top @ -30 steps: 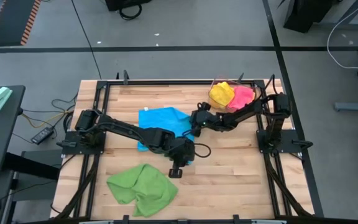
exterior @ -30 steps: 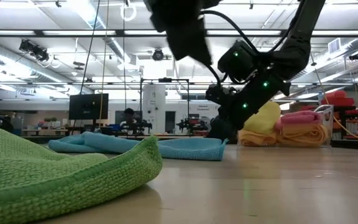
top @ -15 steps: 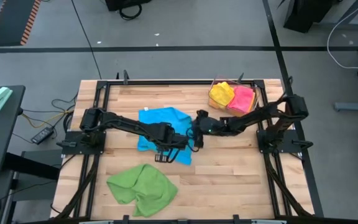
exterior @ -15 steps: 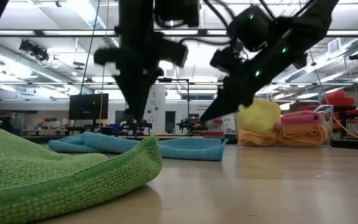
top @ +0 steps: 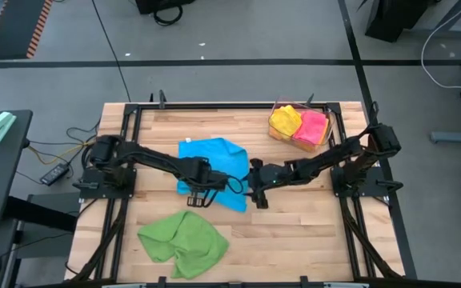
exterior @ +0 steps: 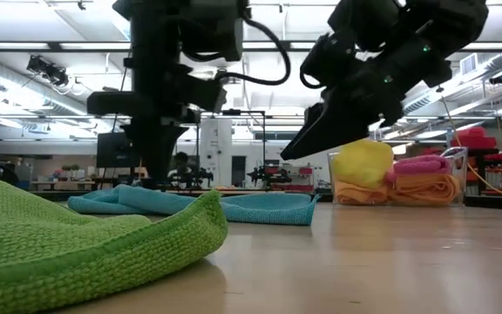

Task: Fold microfiber towels
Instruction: Fold the blue microfiber cloth

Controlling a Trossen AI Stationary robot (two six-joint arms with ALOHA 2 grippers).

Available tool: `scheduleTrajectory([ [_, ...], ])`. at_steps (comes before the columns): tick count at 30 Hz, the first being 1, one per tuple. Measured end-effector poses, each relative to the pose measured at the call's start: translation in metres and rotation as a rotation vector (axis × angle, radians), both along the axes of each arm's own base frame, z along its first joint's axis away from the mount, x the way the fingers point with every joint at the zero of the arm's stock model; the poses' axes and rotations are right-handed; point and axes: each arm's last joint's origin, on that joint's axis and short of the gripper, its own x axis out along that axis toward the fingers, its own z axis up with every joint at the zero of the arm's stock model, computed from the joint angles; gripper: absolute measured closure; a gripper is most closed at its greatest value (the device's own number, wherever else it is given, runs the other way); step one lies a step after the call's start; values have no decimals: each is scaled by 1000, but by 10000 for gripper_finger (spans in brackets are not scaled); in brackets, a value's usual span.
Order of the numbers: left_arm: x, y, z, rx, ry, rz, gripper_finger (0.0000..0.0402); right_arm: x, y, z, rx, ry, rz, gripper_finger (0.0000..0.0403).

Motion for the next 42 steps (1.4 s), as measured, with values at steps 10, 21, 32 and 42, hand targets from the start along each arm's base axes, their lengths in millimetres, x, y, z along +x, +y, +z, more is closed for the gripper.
scheduleTrajectory([
  [10, -32, 27, -2, -25, -85, 66, 373, 4, 21, 0, 60, -69, 83, 150],
  [21, -38, 32, -11, 32, -54, -37, 269, 8, 10, -13, 48, -32, 0, 150],
  [32, -52, 41, -30, 137, -5, -40, 274, 8, 10, -16, 34, -30, 12, 150],
  [42, -45, 30, -12, 110, -2, -7, 388, 10, -2, -15, -12, -36, 6, 150],
])
